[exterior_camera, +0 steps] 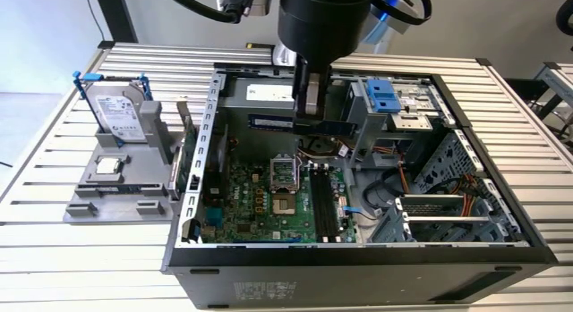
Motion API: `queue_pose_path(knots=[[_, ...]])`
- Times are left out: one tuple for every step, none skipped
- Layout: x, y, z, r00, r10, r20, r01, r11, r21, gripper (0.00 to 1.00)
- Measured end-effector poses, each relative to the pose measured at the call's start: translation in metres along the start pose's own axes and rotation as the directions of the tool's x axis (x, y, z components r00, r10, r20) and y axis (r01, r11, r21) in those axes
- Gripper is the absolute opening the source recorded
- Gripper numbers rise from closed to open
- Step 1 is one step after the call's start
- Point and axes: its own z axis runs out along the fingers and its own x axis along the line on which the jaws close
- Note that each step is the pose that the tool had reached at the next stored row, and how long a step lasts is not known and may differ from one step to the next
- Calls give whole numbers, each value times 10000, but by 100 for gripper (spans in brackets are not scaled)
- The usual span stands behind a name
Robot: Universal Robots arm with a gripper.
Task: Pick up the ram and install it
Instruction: 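Pick up the ram and move it above insertion slot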
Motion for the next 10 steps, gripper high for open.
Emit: queue_pose_path(knots=[[-1,-10,0,10000,9,-2,-9,10000,-20,0],[-2,-19,0,10000,15,-5,-15,10000,-44,0],[-4,-29,0,10000,20,-7,-20,10000,-71,0],[-5,-40,0,10000,25,-12,-25,9999,-99,0],[-6,-52,0,10000,28,-14,-28,9999,-122,0],[-8,-68,-1,10000,30,-17,-31,9999,-142,0],[-11,-87,-1,10000,32,-19,-32,9999,-160,0],[-13,-110,-1,10000,33,-22,-33,9998,-179,0],[-16,-138,-1,10000,34,-25,-35,9998,-201,0],[-19,-159,-1,10000,35,-27,-36,9998,-220,0]])
